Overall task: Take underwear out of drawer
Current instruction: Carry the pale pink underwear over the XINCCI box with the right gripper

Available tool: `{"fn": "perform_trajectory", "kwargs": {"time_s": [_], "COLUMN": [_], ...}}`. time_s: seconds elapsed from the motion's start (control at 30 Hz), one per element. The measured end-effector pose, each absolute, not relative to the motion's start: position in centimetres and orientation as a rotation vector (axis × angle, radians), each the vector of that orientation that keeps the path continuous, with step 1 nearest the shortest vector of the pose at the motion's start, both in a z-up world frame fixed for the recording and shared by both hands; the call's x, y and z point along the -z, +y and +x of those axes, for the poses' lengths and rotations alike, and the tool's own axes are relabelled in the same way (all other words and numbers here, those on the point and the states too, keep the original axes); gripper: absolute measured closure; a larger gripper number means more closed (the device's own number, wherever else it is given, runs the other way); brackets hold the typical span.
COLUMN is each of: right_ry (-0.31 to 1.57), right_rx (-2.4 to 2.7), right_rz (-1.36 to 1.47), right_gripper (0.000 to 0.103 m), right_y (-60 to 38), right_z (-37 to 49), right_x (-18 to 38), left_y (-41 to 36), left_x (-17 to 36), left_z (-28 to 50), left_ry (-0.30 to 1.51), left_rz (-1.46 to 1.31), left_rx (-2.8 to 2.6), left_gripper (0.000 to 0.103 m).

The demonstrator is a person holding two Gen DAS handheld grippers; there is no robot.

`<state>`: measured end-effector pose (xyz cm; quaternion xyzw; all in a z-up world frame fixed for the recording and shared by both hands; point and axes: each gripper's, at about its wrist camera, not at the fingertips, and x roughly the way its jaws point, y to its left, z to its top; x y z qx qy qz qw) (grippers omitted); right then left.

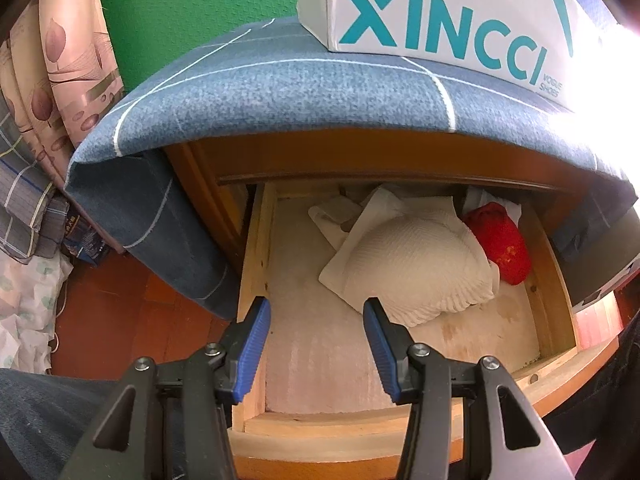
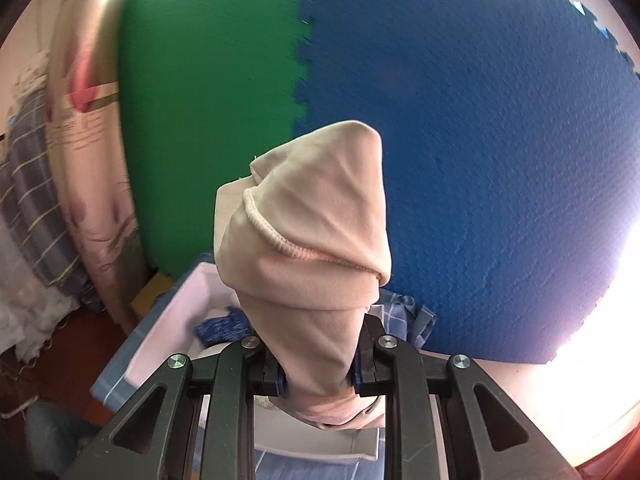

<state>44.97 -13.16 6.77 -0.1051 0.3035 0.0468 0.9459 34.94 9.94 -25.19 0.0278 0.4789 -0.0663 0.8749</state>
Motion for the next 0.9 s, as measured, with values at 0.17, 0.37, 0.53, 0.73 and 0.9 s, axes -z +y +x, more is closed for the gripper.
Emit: {"fn": "perform_trajectory", "kwargs": {"time_s": [0.17, 0.37, 0.53, 0.73, 0.9], "right_ry": [0.643, 0.689, 0.763, 0.852, 0.937], "right_rx": [-0.051, -0.020, -0.021, -0.002, 0.005], "right_rz": [-0.237, -0.229, -0.195, -0.170, -0.148], "right_gripper": [0.083, 0.082, 0.082, 0.082, 0.082], "right_y": [-12.9, -12.8, -12.7, -13.5, -14.5], "right_z": [48.2, 51.5, 53.6, 55.3, 56.2], "right_x": [-4.8, -2.8, 0.0, 3.8, 6.5], "left_y": [9.7, 9.5, 9.6, 9.2, 8.7], "left_x": [25.3, 25.4, 25.3, 25.5, 25.8], "left_z": [34.9, 34.9, 34.9, 34.8, 34.9], "left_ry": [1.009, 1.019, 1.023, 1.036, 1.051], "left_rz": [0.054, 0.036, 0.010, -0.001, -0.001], "left_rx": [0.153, 0.173, 0.189, 0.212, 0.233], "left_gripper": [0.054, 0.054, 0.054, 0.054, 0.054]}}
